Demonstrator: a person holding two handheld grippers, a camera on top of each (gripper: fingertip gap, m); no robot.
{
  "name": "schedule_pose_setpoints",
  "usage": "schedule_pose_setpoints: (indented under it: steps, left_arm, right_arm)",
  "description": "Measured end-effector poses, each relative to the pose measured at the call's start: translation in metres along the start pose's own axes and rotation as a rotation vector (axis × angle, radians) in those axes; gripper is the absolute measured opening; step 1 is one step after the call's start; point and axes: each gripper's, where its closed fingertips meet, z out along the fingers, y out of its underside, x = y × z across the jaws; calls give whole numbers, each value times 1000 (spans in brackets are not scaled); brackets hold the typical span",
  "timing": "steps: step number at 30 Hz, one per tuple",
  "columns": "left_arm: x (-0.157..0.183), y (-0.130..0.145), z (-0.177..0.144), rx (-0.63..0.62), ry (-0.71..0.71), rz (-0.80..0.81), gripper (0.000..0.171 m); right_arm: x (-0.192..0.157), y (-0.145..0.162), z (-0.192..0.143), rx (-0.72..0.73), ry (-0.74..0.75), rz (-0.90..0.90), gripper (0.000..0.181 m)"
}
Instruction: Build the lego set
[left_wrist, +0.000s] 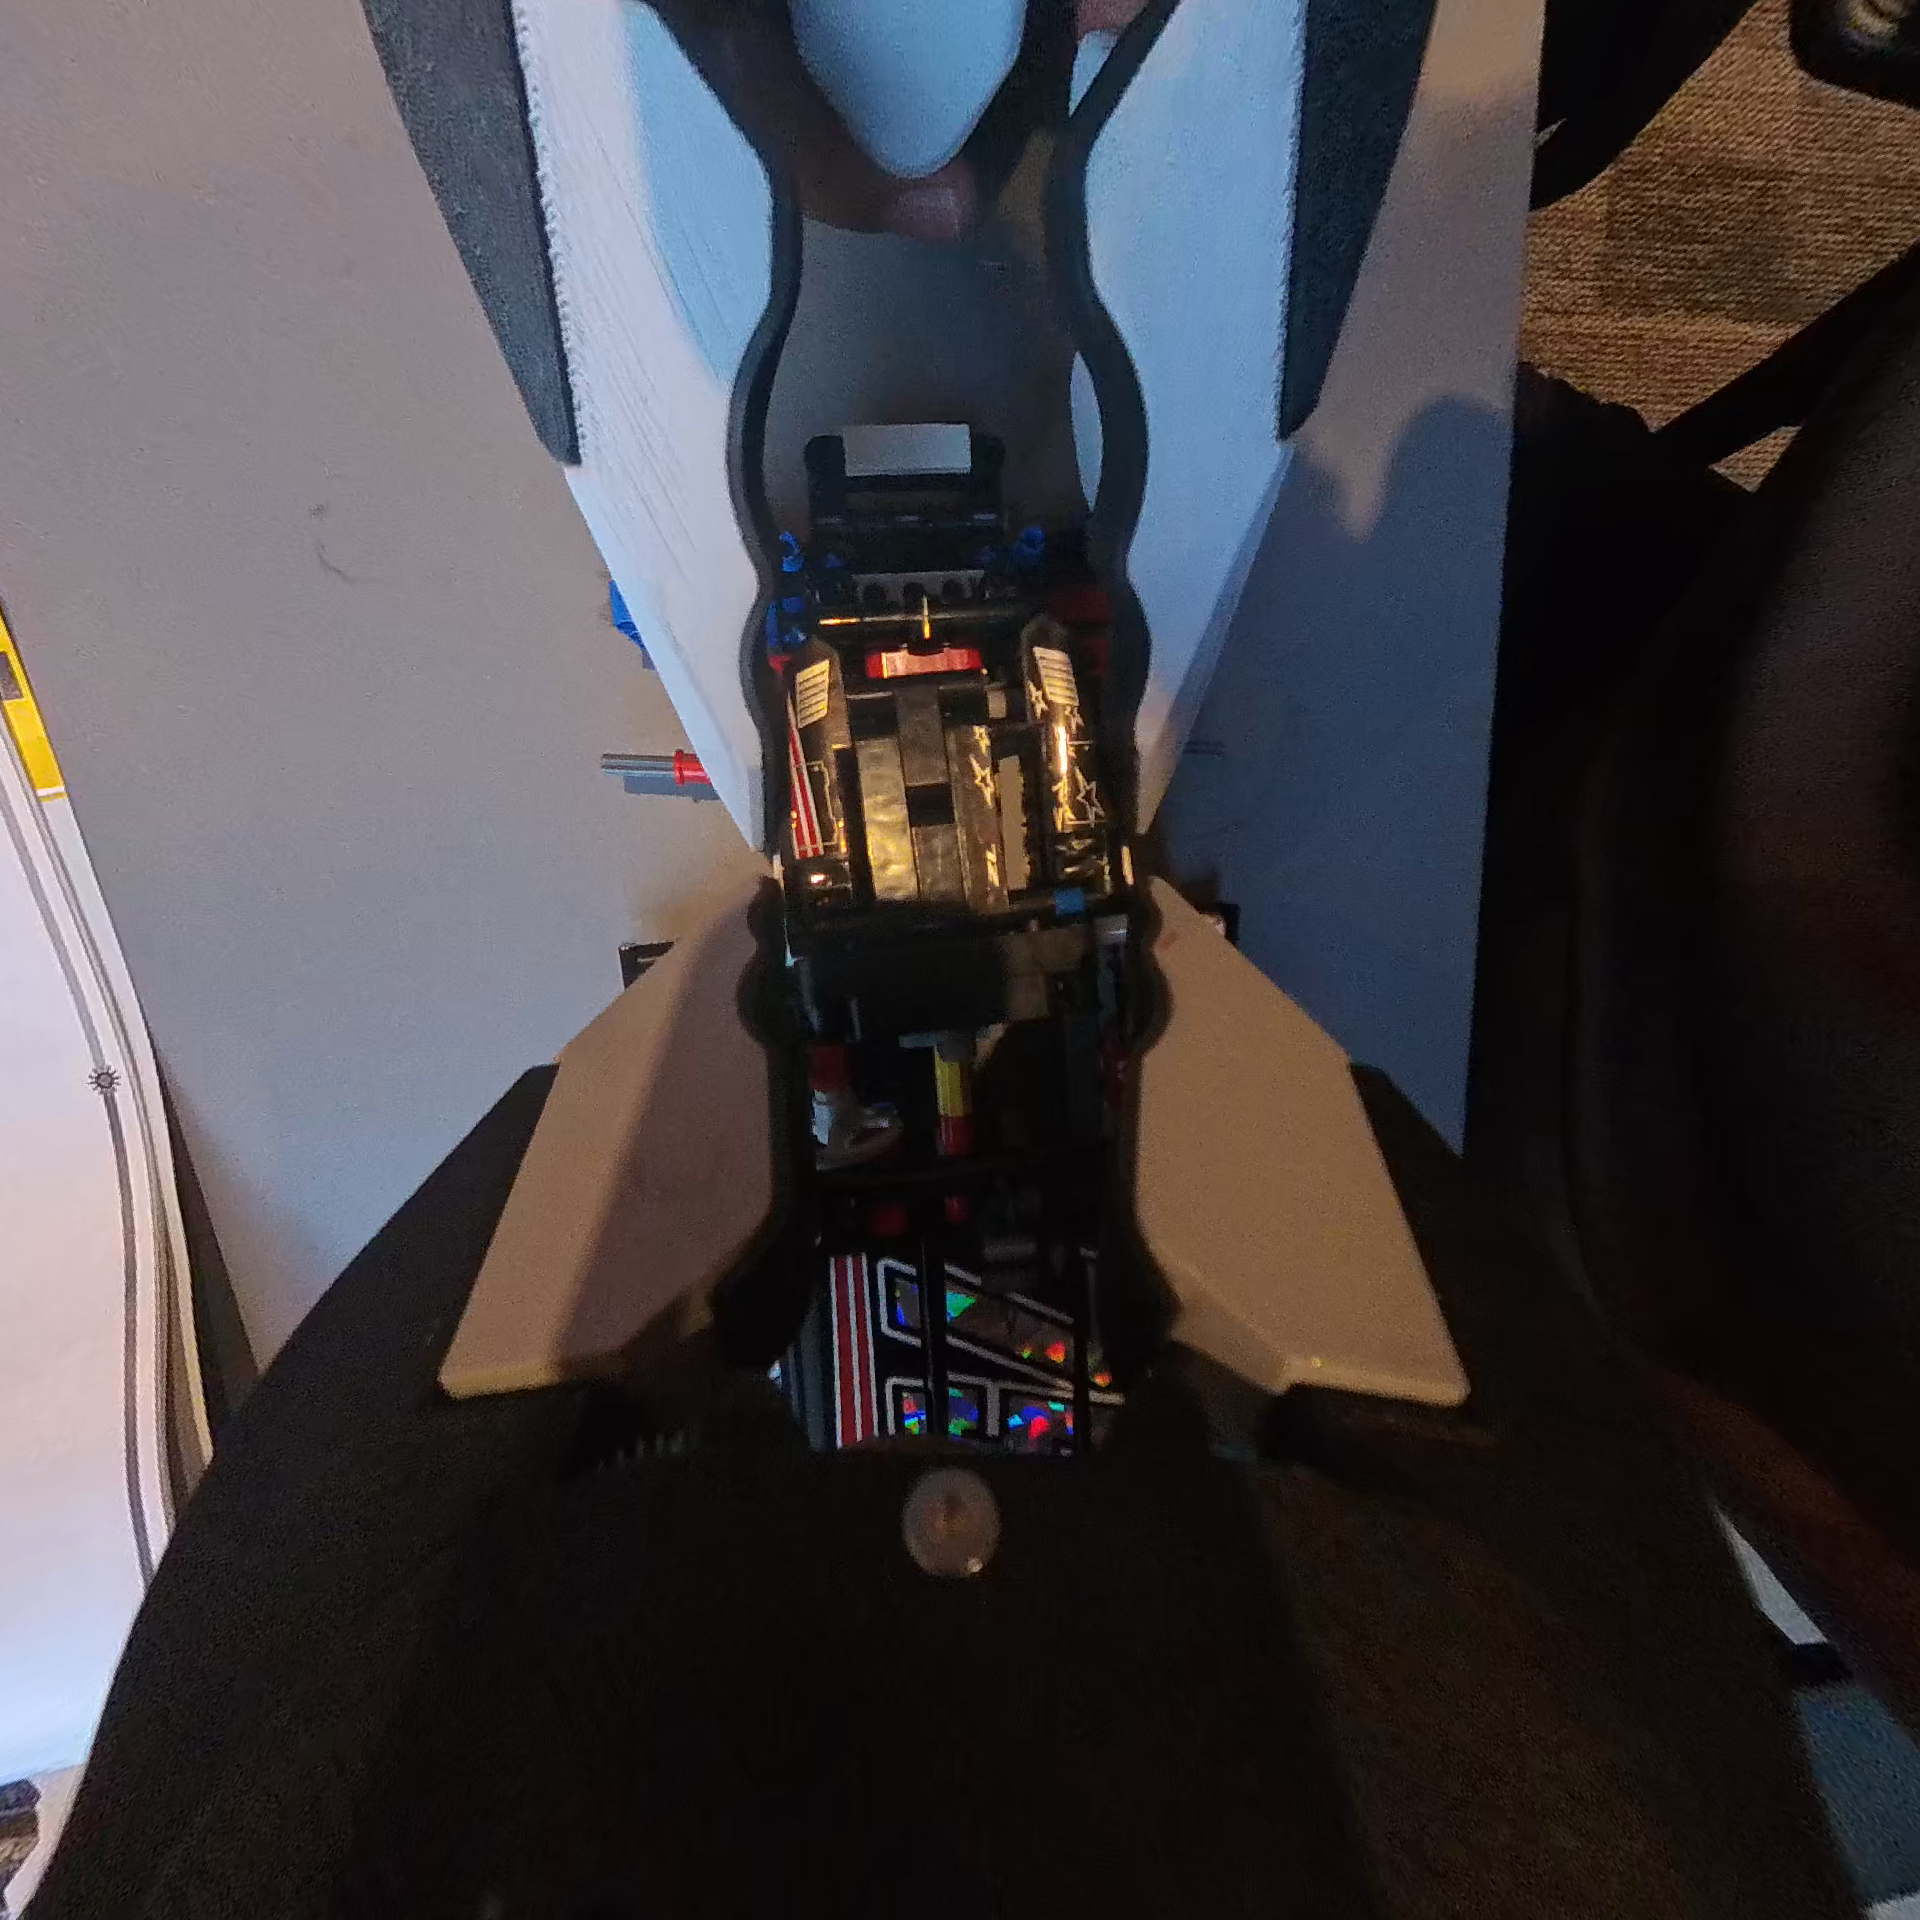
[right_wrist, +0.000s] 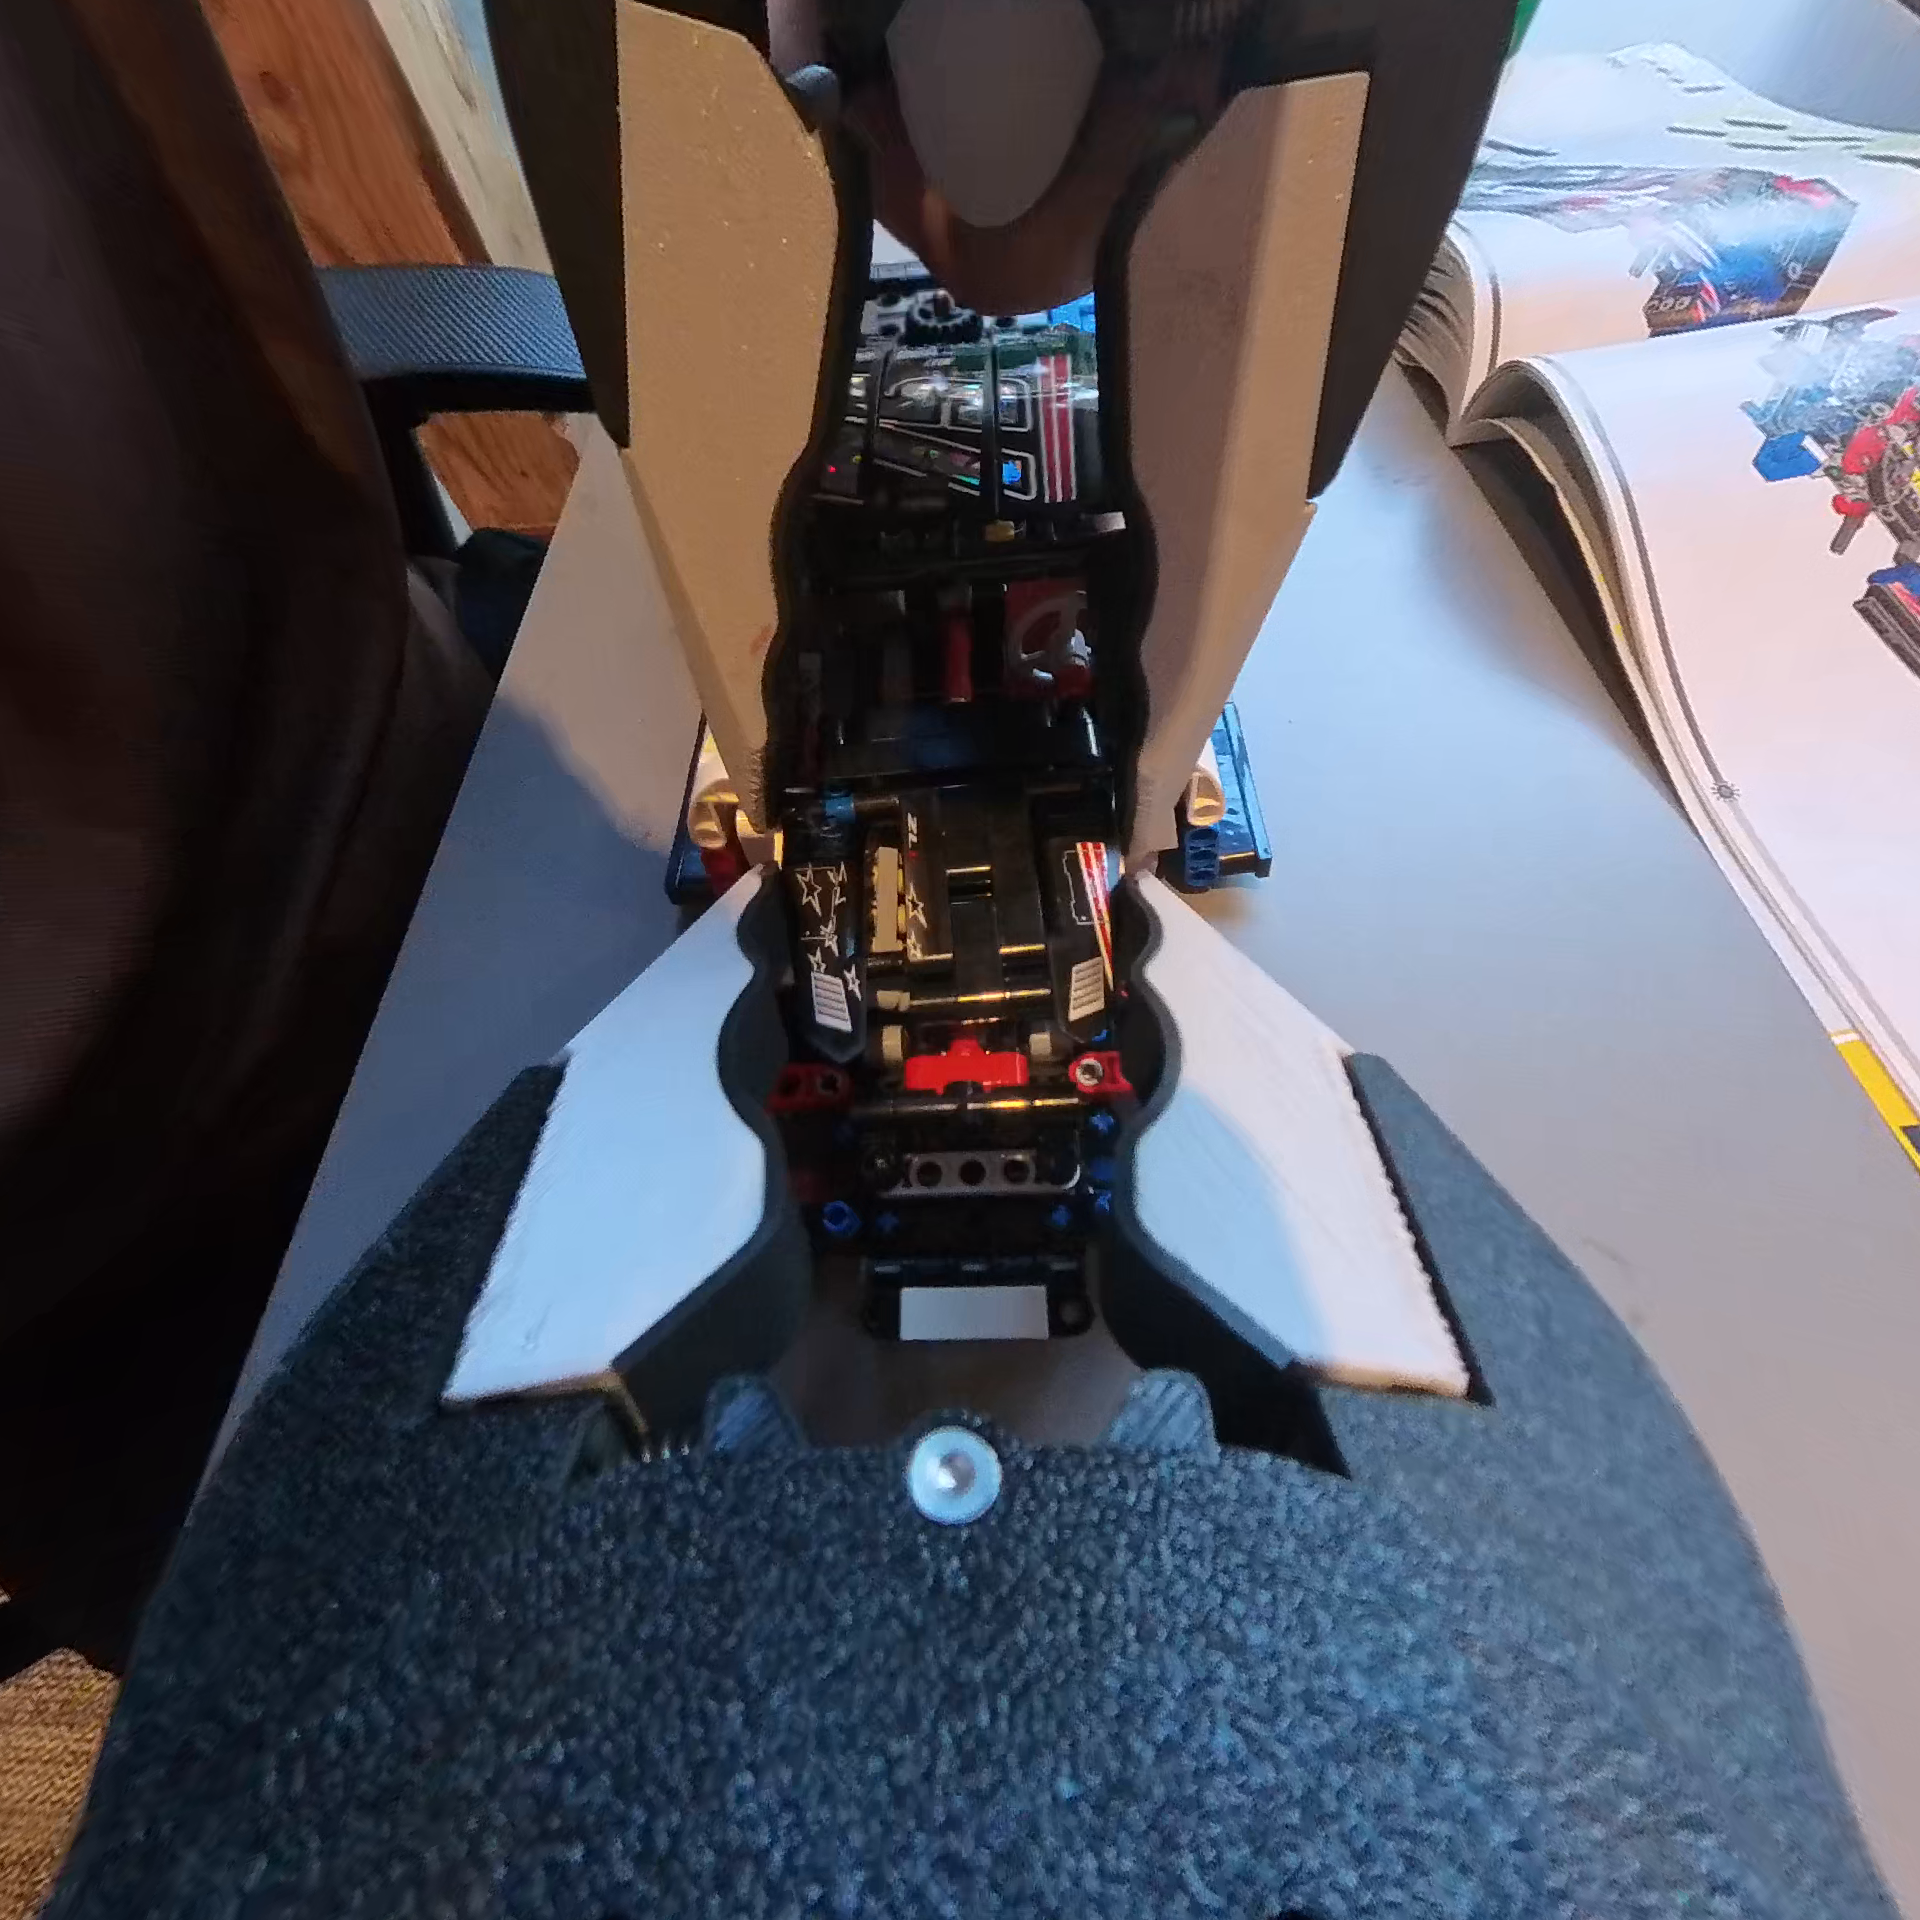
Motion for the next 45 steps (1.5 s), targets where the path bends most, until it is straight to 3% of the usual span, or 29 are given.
schedule_pose_setpoints:
  steps: [14,27,33,36,38,41,45]
  left_arm:
    - [2,-1,0,19,17,-4,61]
    - [-1,0,-2,34,-27,13,68]
    - [-2,0,-12,51,-13,-3,68]
    - [-1,-1,-11,55,12,-24,69]
    - [-8,0,-11,49,-27,-15,59]
    - [-9,3,-8,37,-33,-10,61]
    - [-9,4,-10,49,-41,-12,61]
  right_arm:
    - [-1,-4,0,7,-14,-33,55]
    - [-3,-4,0,4,-13,-49,62]
    - [0,-6,-1,32,45,-163,56]
    - [-1,-9,-2,55,106,-283,34]
    - [1,-8,-2,57,118,-255,37]
    - [1,-8,-5,58,91,-191,37]
    - [-10,-10,-11,73,102,-260,37]
